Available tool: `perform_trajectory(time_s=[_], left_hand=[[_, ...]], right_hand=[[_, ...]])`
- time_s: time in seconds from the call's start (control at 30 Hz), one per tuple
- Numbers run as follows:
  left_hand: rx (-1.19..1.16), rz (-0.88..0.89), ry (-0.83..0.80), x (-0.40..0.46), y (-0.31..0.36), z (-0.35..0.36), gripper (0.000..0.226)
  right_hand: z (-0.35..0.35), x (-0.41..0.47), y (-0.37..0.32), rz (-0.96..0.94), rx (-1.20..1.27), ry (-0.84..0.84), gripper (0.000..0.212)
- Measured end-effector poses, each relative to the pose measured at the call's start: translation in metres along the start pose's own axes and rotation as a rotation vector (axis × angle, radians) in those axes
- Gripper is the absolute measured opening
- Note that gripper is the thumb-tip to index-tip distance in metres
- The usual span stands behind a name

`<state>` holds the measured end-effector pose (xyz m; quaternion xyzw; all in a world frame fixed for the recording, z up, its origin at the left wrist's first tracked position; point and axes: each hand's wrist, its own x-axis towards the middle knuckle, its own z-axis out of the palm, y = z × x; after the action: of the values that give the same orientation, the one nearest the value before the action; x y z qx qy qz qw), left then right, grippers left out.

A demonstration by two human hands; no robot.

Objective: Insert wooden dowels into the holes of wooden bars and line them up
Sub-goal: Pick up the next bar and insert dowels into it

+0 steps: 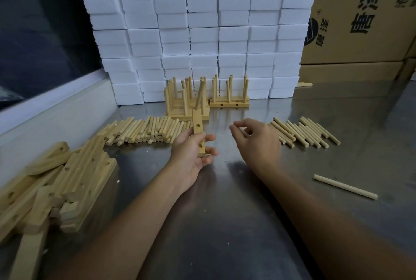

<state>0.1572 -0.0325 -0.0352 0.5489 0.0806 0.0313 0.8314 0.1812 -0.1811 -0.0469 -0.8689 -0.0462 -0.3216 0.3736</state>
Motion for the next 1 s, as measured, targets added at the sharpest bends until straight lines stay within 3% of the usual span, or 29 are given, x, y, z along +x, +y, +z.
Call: perform_trajectory(time_s=[0.43, 0.53, 0.63, 0.7, 0.83, 1.0], left_hand=[[-0.013, -0.012, 0.000, -0.002, -0.001, -0.001, 0.016], [-0.023, -0.016, -0.011, -0.003, 0.000, -0.002, 0.014], [-0.023, -0.018, -0.014, -0.004, 0.001, -0.001, 0.012], [-0.019, -0.015, -0.020, -0.004, 0.001, -0.001, 0.013], [-0.006, -0.013, -0.039, -0.005, 0.002, -0.001, 0.012], [0.014, -0.021, -0.068, -0.006, 0.001, 0.000, 0.013]], right_hand=[[0.003, 0.003, 0.004, 0.122, 0.255, -0.016, 0.008], [0.001, 0.005, 0.008, 0.158, 0.313, -0.002, 0.018], [-0.002, 0.007, 0.011, 0.249, 0.429, -0.049, 0.046], [-0.003, 0.007, 0.012, 0.285, 0.493, -0.071, 0.053], [-0.003, 0.009, 0.009, 0.357, 0.568, -0.013, 0.024], [-0.003, 0.009, 0.003, 0.364, 0.636, -0.072, 0.013]])
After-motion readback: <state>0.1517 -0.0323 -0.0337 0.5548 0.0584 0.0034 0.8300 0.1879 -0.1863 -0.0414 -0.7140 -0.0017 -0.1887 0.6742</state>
